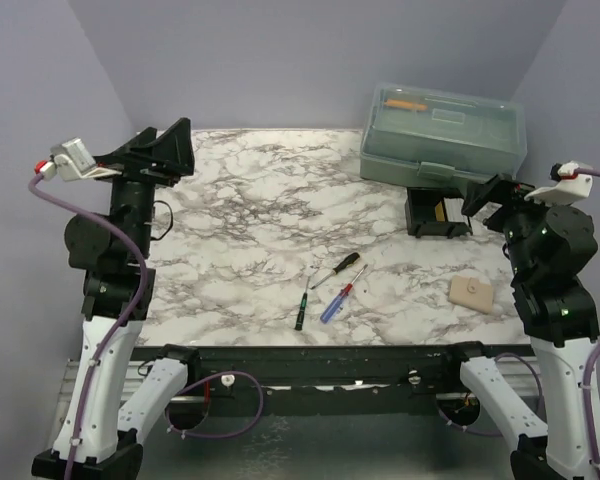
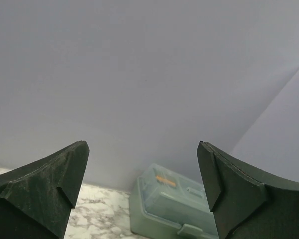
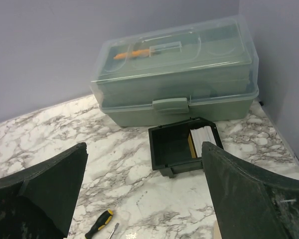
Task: Put the credit cards into the card holder
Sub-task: Move the card holder to the center of the board.
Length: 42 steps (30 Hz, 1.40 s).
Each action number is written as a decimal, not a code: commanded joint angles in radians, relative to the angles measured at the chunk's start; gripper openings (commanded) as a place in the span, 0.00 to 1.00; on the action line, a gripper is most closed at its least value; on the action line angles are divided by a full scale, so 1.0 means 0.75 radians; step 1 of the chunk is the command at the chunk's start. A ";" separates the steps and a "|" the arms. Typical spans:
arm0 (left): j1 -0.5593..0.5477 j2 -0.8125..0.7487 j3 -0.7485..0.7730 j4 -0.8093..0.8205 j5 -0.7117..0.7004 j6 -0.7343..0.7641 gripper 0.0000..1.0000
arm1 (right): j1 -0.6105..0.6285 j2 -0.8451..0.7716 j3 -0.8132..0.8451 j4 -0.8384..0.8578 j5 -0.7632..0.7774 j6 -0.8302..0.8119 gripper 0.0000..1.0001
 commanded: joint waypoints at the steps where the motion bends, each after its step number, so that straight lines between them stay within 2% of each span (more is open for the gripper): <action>1: -0.007 0.138 -0.021 -0.105 0.157 -0.009 0.99 | -0.007 0.095 -0.029 -0.066 0.088 0.082 1.00; 8: -0.006 0.388 0.049 -0.192 0.638 -0.011 0.99 | -0.010 0.391 -0.125 -0.156 0.216 0.343 1.00; 11: -0.008 0.498 0.078 -0.202 0.802 -0.030 0.99 | -0.094 0.391 -0.260 -0.062 0.111 0.456 1.00; 14: -0.019 0.553 0.057 -0.230 0.880 -0.040 0.99 | -0.368 0.407 -0.386 -0.015 -0.120 0.570 1.00; 17: -0.031 0.576 0.024 -0.229 0.903 -0.021 0.99 | -0.750 0.470 -0.485 -0.037 -0.334 0.661 0.99; 19: -0.044 0.582 -0.001 -0.228 0.902 -0.003 0.99 | -0.926 0.478 -0.562 -0.014 -0.385 0.677 1.00; 20: -0.049 0.586 -0.014 -0.222 0.902 0.005 0.99 | -0.963 0.480 -0.584 -0.008 -0.354 0.700 1.00; 23: -0.070 0.610 -0.042 -0.210 0.912 0.024 0.99 | -0.972 0.516 -0.637 0.021 -0.226 0.752 1.00; 30: -0.083 0.697 -0.119 -0.144 1.004 0.006 0.99 | -0.972 0.732 -0.669 0.102 -0.243 0.624 1.00; 35: -0.100 0.715 -0.159 -0.132 1.033 -0.006 0.99 | -0.951 0.848 -0.620 0.050 -0.273 0.546 1.00; 37: -0.122 0.722 -0.170 -0.121 1.043 -0.016 0.99 | -0.862 0.884 -0.618 0.034 -0.326 0.538 1.00; 42: -0.183 0.777 -0.179 -0.098 1.059 -0.076 0.99 | -0.521 0.891 -0.649 -0.018 -0.331 0.627 1.00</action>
